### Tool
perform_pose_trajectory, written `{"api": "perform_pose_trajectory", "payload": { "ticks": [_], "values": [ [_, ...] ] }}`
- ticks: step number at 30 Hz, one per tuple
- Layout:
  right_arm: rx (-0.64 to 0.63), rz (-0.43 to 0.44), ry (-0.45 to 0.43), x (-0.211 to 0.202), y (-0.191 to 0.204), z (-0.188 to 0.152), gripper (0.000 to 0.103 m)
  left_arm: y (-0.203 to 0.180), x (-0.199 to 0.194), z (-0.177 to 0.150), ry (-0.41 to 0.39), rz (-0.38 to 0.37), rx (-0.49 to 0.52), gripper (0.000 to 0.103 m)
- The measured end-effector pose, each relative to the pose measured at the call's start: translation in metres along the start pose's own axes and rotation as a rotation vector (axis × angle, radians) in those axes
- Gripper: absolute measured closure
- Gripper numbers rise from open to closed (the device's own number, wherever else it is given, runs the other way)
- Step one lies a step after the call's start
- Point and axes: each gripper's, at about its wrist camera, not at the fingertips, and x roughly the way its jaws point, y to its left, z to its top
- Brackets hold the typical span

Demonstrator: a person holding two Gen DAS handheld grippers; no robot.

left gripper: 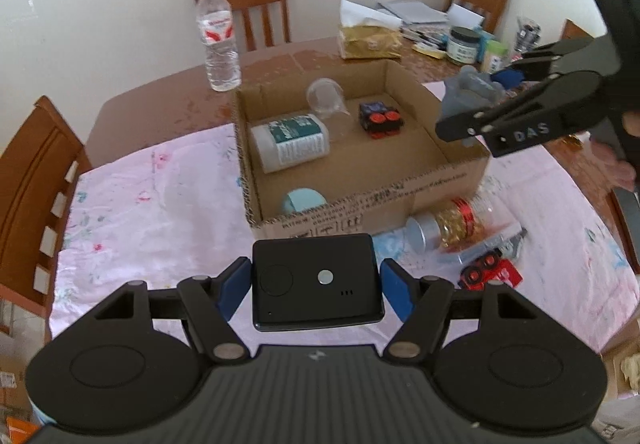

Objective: Organize rigid objects
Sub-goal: 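Lower the grey cat toy into the box and open the right gripper while the left gripper carries the pad, then lower the black square pad into the box and open the left gripper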

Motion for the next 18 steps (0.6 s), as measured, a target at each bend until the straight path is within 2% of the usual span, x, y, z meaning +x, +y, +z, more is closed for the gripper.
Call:
{"api": "perform_pose_trajectory", "payload": {
  "ticks": [5, 6, 7, 8, 18],
  "values": [
    [-0.027, 0.03, -0.002, 0.025, -0.014, 0.012, 0.022, -0.003, -0.001, 0.01, -0.011, 0.049, -0.029, 0.033],
    [-0.031, 0.033, 0.0, 0.029, -0.016, 0.012, 0.018, -0.004, 0.0, 0.011, -0.012, 0.056, -0.033, 0.033],
    [-0.039, 0.031, 0.0, 0.032, -0.018, 0.012, 0.006, -0.005, 0.0, 0.014, -0.014, 0.064, -0.038, 0.033],
    [-0.045, 0.031, 0.001, 0.035, -0.02, 0.011, 0.0, -0.006, 0.001, 0.015, -0.015, 0.069, -0.041, 0.033],
    [0.014, 0.063, 0.025, 0.021, -0.03, -0.007, 0.0, -0.017, 0.022, 0.042, -0.026, 0.07, -0.024, 0.033]
  ]
}}
